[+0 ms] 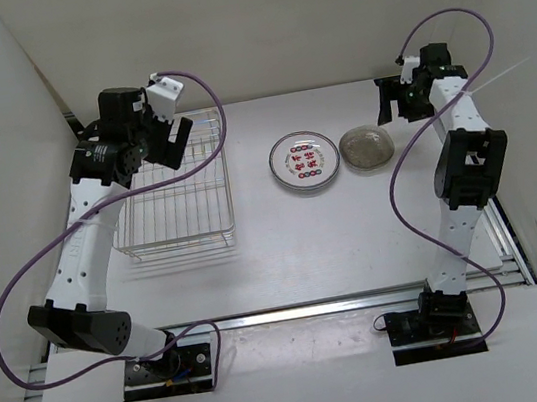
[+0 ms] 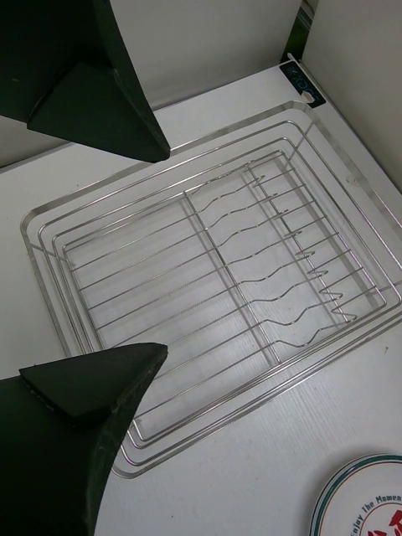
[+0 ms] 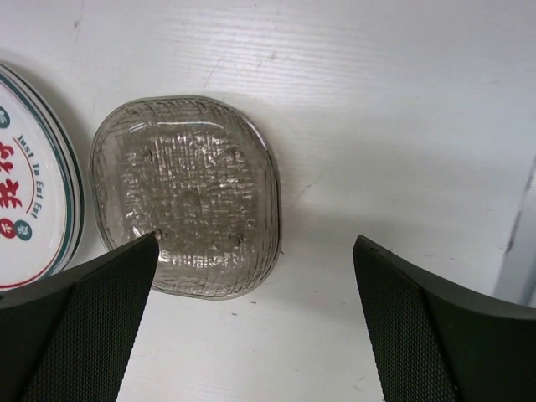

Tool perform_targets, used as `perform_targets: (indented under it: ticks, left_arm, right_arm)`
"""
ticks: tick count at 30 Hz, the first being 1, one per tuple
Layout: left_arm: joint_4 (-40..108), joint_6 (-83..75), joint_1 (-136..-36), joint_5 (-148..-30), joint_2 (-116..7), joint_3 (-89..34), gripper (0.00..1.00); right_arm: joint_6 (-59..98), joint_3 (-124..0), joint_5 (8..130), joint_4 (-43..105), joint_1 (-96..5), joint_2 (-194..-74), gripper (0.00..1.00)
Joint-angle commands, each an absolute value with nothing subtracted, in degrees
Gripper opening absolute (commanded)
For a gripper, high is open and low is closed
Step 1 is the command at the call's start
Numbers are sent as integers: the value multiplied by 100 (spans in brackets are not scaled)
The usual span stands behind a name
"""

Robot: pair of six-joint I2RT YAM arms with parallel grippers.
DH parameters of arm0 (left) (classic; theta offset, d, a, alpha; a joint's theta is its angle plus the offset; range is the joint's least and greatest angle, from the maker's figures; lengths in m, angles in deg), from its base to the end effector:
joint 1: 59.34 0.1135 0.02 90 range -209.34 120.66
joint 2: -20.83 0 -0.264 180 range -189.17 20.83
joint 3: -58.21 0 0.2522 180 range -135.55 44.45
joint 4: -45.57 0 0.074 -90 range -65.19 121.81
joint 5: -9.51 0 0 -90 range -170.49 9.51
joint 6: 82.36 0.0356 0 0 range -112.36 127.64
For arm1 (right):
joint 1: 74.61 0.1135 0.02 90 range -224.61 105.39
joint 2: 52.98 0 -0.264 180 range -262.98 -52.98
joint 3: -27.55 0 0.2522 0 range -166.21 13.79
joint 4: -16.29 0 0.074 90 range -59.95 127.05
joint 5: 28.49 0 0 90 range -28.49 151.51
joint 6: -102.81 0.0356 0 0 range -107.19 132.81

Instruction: Unload the plates from the dish rack

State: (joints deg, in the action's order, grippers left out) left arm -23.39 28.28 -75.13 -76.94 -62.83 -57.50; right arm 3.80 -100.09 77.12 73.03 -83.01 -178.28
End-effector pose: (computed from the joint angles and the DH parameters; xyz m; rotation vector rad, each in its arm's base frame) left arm 0.2818 -0.0774 0.4439 0.6600 2.1154 0.1154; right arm 0.4837 -0.0618 0.2512 -0.1224 2.4800 0.2156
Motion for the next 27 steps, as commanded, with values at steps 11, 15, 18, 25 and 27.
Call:
perform_targets:
  ticks: [11,15,18,25,27]
  left_arm:
    - [-1751,2189,-7182,-7099,-5854,-5109,100]
    - [-1574,1662,-6743,-7266,-5854,-4811,100]
    - [-1574,1450,-6304,-7704,-6011,-4740,100]
    - [-1539,1194,-5433,-8365,-6231,-4749,100]
    - [-1539,1194,-5266,-8313,-6232,-4749,100]
  right_arm:
    - [473,-9319,8031,7355,-8621,-16427,100]
    - [473,-8299,7882,7268,-8937,-15094,100]
    - [525,-7754,7821,7268,-9393,-14302,100]
    - [350,-6779,7663,7268,-10255,-13104,100]
    - [350,-6628,7663,7268,-10256,-12858,100]
